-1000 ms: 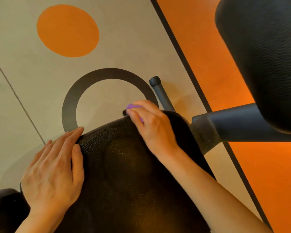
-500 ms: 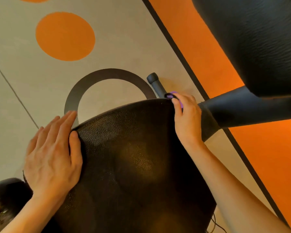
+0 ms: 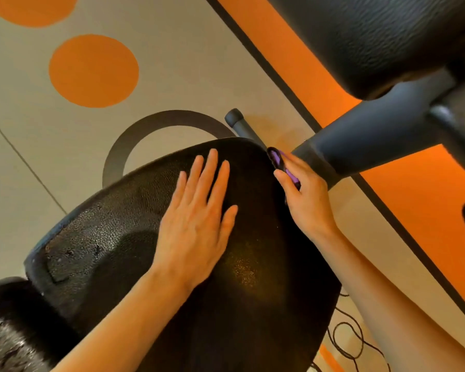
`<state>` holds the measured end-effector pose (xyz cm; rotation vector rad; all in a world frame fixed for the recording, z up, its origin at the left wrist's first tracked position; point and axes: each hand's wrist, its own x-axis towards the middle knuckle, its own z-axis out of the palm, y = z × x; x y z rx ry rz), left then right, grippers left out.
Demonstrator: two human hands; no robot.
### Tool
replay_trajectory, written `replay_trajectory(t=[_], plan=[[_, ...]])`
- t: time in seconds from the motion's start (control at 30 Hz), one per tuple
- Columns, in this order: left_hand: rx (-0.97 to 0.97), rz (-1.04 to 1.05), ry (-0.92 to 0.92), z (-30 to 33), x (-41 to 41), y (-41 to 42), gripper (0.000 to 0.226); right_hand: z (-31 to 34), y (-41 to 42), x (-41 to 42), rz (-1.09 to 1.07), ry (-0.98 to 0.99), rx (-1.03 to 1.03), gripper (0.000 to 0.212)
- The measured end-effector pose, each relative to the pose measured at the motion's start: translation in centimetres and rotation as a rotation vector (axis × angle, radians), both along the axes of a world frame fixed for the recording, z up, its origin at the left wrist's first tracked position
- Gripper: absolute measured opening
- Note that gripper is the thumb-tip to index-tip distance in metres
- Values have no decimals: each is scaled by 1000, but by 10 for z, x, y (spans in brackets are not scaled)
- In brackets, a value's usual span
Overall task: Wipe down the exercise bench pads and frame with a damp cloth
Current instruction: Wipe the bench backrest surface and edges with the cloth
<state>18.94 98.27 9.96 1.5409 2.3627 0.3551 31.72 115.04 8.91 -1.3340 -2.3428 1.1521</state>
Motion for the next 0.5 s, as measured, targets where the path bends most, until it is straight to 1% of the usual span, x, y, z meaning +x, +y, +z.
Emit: replay_trajectory(t=[0.1, 0.23, 0.3, 0.4, 0.43, 0.5], plan=[[-62, -26, 77, -16, 15, 19, 70, -3, 0, -18, 17, 26, 86, 32], [-92, -42, 158, -25, 17, 17, 72, -7, 16, -62, 118, 33, 162, 26], [-96, -56, 177, -23, 17, 18, 73, -3, 14, -41, 116, 25, 125, 23], [-107, -52, 171, -22, 17, 19, 73, 3, -4, 28, 1, -37, 37, 22], [-108, -48, 167, -21, 17, 18, 73, 2, -8, 38, -25, -45, 25, 22], [-101, -49, 161, -21, 18, 19, 73, -1, -1, 19, -3, -43, 48, 16]])
